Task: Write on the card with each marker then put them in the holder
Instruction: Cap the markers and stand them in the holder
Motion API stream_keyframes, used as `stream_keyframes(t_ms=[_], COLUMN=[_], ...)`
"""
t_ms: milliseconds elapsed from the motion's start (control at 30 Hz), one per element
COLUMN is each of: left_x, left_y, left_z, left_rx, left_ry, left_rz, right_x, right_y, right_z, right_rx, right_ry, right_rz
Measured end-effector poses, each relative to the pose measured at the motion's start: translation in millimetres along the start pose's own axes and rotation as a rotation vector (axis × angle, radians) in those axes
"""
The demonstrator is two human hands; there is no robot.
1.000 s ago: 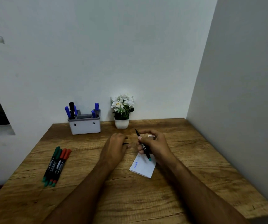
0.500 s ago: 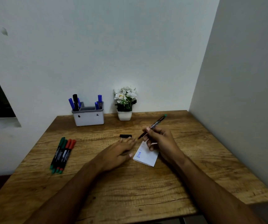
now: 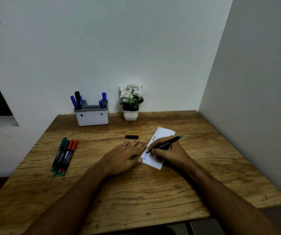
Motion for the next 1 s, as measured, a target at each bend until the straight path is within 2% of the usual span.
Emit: stream_keyframes(t_ms=[267, 1000], left_x=[-2, -3], left_y=[-6, -5], left_z=[5, 4], left_rx=[-0.039, -0.033], left_ry=[0.003, -0.014], left_rz=[-0.004, -0.017], right_x=[4, 2], right_y=[-14, -17], right_z=[6, 0], right_rx=[0.163, 0.215], right_ry=[0.135, 0.136], right_rz=[0.051, 0.089])
Point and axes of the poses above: each hand's wrist, its own x-axis away from the middle knuckle, its own y-axis out of the back of the hand, z = x × y, the point moved 8 cm from there along -x, towards the middle knuckle, and after that the axes turned 5 degrees about -x, right-handed, at the moved point
